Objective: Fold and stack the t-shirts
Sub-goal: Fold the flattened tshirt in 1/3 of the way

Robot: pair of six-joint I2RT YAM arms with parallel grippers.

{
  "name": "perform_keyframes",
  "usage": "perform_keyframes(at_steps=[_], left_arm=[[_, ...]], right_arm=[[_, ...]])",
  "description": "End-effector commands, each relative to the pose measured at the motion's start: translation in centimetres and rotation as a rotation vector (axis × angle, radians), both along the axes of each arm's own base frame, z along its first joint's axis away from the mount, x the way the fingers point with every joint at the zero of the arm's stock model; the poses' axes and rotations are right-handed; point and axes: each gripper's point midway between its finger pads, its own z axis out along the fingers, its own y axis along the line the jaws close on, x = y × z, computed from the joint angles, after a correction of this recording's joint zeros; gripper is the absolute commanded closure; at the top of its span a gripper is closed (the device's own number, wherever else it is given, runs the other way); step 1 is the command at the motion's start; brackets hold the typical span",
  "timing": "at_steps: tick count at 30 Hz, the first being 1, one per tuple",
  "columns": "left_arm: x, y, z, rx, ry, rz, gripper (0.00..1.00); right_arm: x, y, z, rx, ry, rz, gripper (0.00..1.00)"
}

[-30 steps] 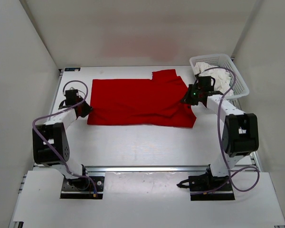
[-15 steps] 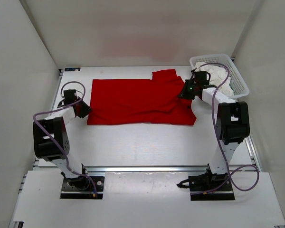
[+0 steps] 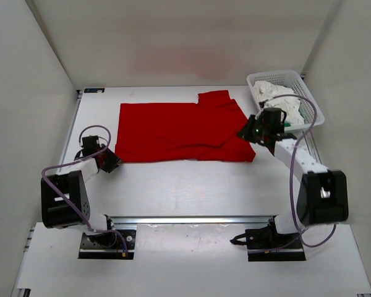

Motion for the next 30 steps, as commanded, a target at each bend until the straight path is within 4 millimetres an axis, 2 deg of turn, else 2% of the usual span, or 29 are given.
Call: perform_keyframes(at_steps=[1, 2, 3, 4, 5, 6, 7, 8, 10, 13, 17, 20, 24, 27, 30], left_arm=[[0.8, -0.4, 0.5, -0.051, -0.045, 0.018, 0.57], [0.6, -0.5, 0.2, -0.052, -0.037, 0.026, 0.58], [0.7, -0.9, 0.4, -0.061, -0.043, 0.014, 0.58], [0.8, -0.7, 0.4, -0.063, -0.050, 0.027, 0.58], [0.6, -0.6, -0.1, -0.057, -0.039, 0.033, 0.59], [0.8, -0.6, 0.0, -0.055, -0.041, 0.038, 0.61], [1.0, -0.2, 0.0, -0.048, -0.050, 0.051, 0.63], [1.2, -0.1, -0.2, -0.044, -0.047, 0.056, 0.66], [1.5, 0.3, -0.5, -0.045, -0.044, 0.066, 0.78], [2.4, 0.6, -0.1, -0.040, -0.057, 0.060, 0.88], [3.2, 1.0, 0.0, -0.023, -0.049, 0.054, 1.00], [3.2, 1.2, -0.4, -0.036, -0.047, 0.065, 1.00], [3.6, 1.0, -0.5, -0.033, -0.043, 0.052, 1.00], [3.7, 0.8, -0.8, -0.033, -0.035, 0.039, 1.00], [4.2, 0.9, -0.4, -0.016, -0.037, 0.037, 1.00]], right_arm=[[-2.2, -1.6, 1.4, 0.009, -0.084, -0.079, 0.94], [-3.4, -1.7, 0.7, 0.004, -0.076, -0.081, 0.97], [-4.4, -2.3, -0.6, -0.007, -0.054, -0.110, 0.96], [-4.8, -2.9, -0.4, -0.006, -0.069, -0.135, 0.97], [-6.1, -3.1, -1.3, 0.007, -0.049, -0.143, 0.94], [-7.0, -3.4, -2.5, 0.014, -0.027, -0.166, 0.87], [-7.0, -4.3, -2.3, 0.018, -0.049, -0.203, 0.79], [-8.3, -4.8, -3.7, 0.014, -0.017, -0.221, 0.75], [-9.4, -6.0, -5.5, 0.005, 0.020, -0.266, 0.68], [-9.3, -7.8, -6.3, 0.008, 0.031, -0.324, 0.64], [-8.2, -7.8, -7.3, 0.022, 0.051, -0.330, 0.63], [-7.2, -7.5, -8.0, 0.058, 0.073, -0.309, 0.63], [-6.9, -7.1, -9.4, 0.073, 0.115, -0.296, 0.64], [-6.5, -7.5, -9.4, 0.082, 0.098, -0.316, 0.74], [-5.5, -8.2, -8.8, 0.106, 0.081, -0.338, 0.91]])
